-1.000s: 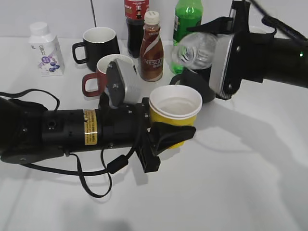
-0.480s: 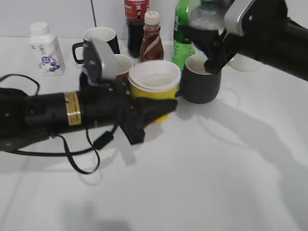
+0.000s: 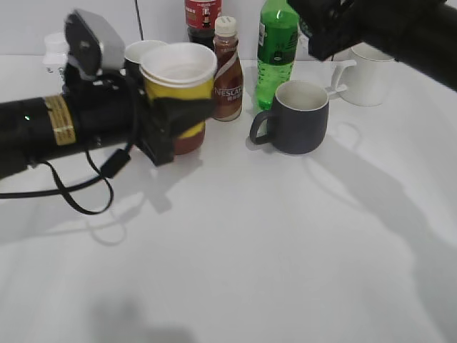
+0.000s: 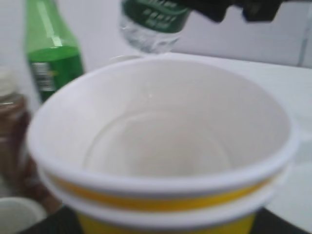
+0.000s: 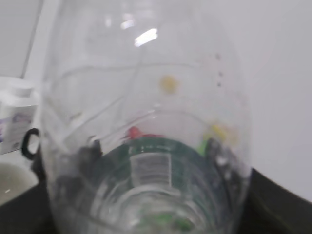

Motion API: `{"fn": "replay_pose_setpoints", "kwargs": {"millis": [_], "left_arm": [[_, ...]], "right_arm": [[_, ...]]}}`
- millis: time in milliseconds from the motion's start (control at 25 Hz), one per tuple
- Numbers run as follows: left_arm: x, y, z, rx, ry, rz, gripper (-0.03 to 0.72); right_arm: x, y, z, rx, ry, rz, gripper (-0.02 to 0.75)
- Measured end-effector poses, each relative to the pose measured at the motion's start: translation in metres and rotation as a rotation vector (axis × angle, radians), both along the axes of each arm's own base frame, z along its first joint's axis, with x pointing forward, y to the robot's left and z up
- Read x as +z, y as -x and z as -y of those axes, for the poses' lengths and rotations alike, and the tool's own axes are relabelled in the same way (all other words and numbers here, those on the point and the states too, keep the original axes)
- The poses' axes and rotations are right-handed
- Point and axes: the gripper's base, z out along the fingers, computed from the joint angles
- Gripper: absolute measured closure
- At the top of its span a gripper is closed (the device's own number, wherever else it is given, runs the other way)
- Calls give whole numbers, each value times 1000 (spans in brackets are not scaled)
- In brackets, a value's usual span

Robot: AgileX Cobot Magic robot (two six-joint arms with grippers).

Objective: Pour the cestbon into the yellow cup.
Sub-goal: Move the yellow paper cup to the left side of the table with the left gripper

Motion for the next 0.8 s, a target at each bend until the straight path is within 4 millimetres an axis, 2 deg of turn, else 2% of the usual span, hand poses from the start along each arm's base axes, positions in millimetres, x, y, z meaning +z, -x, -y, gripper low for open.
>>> {"fn": "replay_pose_setpoints", "kwargs": {"millis": [200,440,600,800], "left_arm": [[12,-6,-15,57,2,30,365],[13,-15,-34,149,-22,17,365],[13,-21,-45,194,-36,9,365],[15,-25,-56,242,-43,7,365]], "right_arm": [[2,-10,5,-79,-70,-122,265],[-5,-14,11,-149,-178,-339,265],[-6,-10,17,-220,-147,-450,265],[3,4,25,-262,-140,-484,265]]}}
